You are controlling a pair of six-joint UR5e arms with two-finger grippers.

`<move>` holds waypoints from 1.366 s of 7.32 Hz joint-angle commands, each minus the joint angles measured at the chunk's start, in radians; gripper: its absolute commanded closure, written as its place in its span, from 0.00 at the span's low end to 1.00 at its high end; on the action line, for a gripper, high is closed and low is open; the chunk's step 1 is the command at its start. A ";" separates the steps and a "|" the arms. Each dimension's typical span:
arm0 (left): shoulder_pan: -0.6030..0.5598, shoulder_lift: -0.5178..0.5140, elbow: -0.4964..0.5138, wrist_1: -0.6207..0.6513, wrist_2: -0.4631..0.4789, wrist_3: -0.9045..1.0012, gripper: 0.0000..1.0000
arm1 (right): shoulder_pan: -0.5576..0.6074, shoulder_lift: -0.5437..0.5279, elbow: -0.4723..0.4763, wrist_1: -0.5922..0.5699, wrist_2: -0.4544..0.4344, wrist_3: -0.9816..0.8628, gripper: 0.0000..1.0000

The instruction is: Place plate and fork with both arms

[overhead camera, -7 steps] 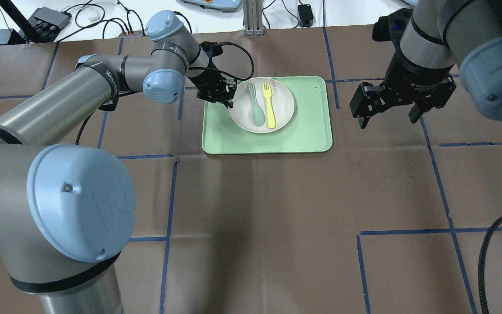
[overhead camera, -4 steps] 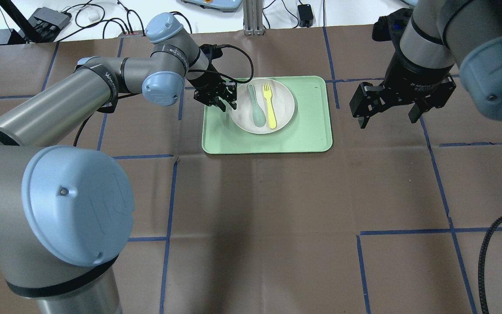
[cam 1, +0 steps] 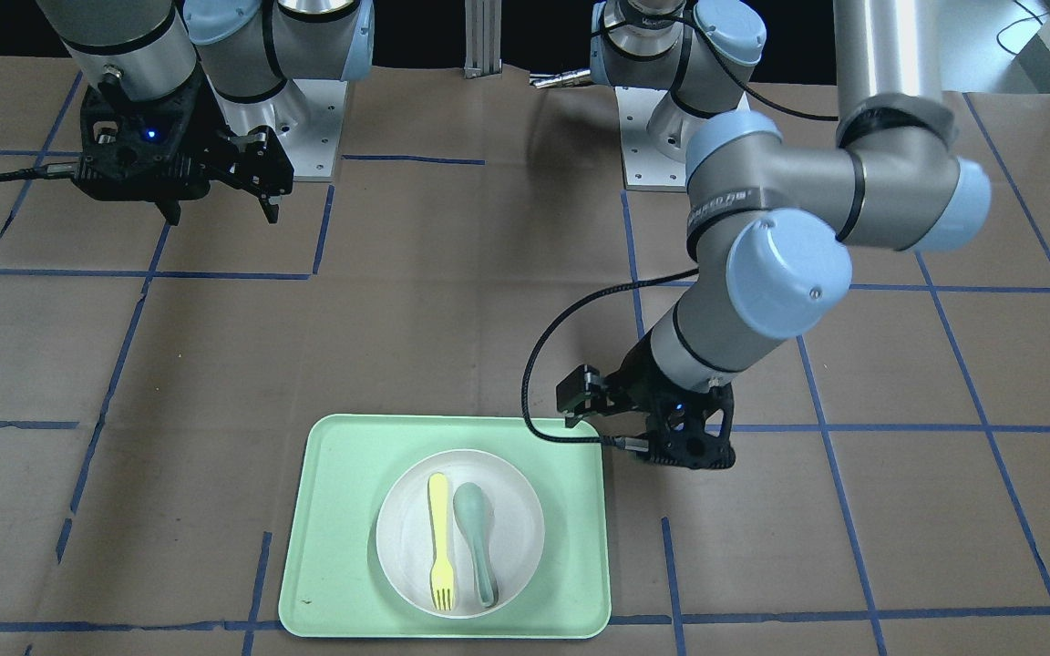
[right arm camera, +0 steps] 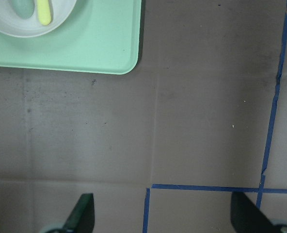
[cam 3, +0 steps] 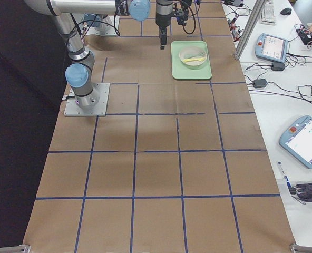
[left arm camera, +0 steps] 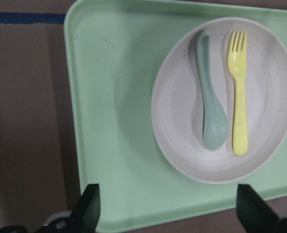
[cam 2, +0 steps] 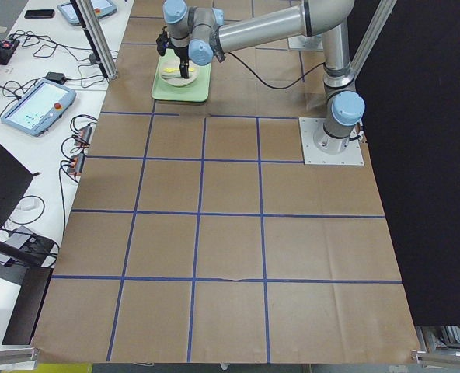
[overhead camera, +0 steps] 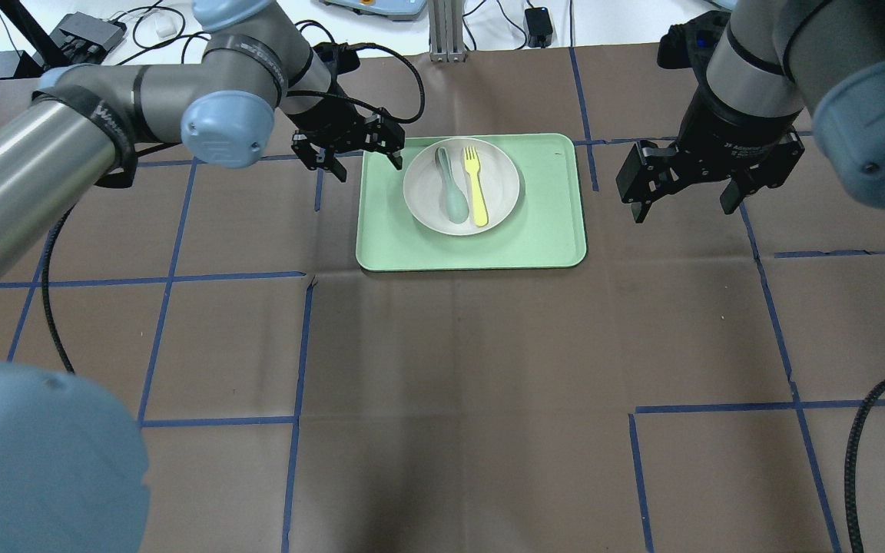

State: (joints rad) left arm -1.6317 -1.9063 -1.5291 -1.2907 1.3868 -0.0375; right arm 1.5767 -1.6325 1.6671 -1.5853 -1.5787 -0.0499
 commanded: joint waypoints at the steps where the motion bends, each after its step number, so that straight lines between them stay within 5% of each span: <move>1: 0.031 0.221 -0.061 -0.222 0.087 0.011 0.01 | 0.002 -0.001 -0.001 0.002 -0.003 -0.001 0.00; 5: 0.098 0.453 -0.206 -0.389 0.196 0.014 0.00 | 0.006 0.016 -0.009 -0.059 -0.012 0.010 0.00; 10: 0.110 0.492 -0.215 -0.380 0.198 0.340 0.00 | 0.083 0.241 -0.208 -0.077 0.002 0.123 0.00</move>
State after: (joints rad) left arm -1.5309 -1.4261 -1.7433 -1.6718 1.5853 0.2713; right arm 1.6163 -1.4607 1.5259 -1.6498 -1.5774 0.0514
